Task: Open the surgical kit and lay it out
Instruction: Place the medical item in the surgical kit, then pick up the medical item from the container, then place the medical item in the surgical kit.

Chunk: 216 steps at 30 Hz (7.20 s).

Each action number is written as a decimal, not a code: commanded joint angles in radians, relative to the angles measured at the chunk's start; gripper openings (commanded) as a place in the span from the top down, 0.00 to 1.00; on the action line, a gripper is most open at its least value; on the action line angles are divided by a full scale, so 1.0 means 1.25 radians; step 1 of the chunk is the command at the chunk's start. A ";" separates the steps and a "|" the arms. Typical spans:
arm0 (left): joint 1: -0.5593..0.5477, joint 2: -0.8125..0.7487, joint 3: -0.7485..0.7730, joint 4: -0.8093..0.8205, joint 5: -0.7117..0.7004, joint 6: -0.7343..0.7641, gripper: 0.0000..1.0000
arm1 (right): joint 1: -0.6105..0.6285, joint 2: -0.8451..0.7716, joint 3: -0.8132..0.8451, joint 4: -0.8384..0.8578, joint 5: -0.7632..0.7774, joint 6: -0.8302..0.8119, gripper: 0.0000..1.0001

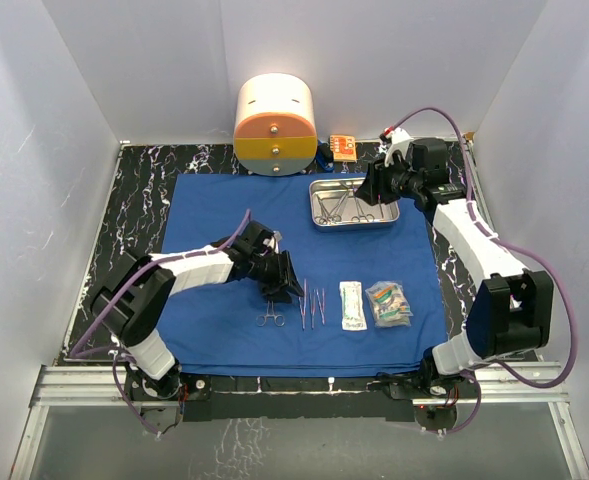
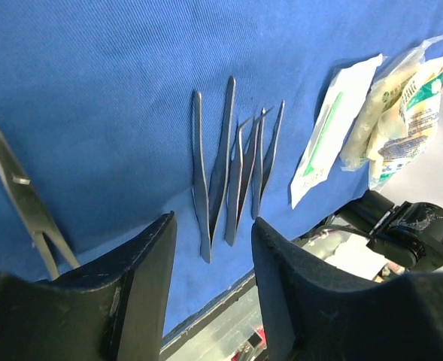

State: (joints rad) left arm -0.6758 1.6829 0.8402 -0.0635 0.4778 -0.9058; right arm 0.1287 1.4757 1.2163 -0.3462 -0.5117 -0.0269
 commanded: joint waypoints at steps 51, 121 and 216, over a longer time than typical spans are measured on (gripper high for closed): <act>0.236 0.028 0.514 -0.287 -0.117 0.733 0.09 | 0.046 0.656 0.509 -0.094 0.346 -0.083 0.71; 0.181 0.350 0.840 0.041 0.165 0.273 0.42 | 0.166 0.341 0.579 -0.029 0.307 0.303 1.00; 0.249 -0.339 -0.249 -0.019 0.284 0.378 1.00 | 0.010 -0.002 0.094 0.027 0.108 -0.004 0.59</act>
State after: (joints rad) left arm -0.4015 1.2953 0.5488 -0.0269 0.7948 -0.4992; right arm 0.1474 1.5024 1.3296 -0.3664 -0.3695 -0.0177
